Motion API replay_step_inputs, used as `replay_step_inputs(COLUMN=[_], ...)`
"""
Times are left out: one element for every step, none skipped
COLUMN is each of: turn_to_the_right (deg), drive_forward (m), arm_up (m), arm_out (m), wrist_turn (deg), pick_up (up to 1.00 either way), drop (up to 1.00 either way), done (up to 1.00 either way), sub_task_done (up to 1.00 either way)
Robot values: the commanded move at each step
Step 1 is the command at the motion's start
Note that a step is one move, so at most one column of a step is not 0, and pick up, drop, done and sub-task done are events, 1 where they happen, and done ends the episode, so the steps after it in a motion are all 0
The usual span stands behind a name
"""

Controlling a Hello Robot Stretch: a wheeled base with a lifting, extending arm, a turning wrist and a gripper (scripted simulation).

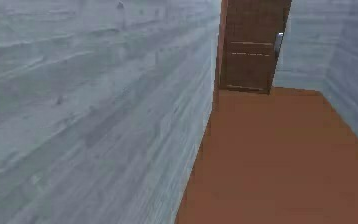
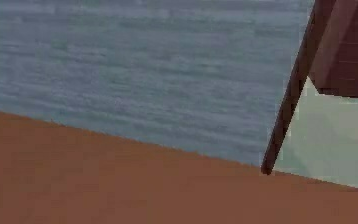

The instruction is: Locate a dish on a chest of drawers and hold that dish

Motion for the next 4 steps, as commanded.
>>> replay_step_inputs(turn_to_the_right=[45.0,45.0,15.0,0.0], drive_forward=[0.0,0.0,0.0,0.1], arm_up=[0.0,0.0,0.0,0.0], arm_out=[0.0,0.0,0.0,0.0], wrist_turn=[0.0,0.0,0.0,0.0], pick_up=[0.0,0.0,0.0,0.0], drop=[0.0,0.0,0.0,0.0], done=[0.0,0.0,0.0,0.0], sub_task_done=[0.0,0.0,0.0,0.0])
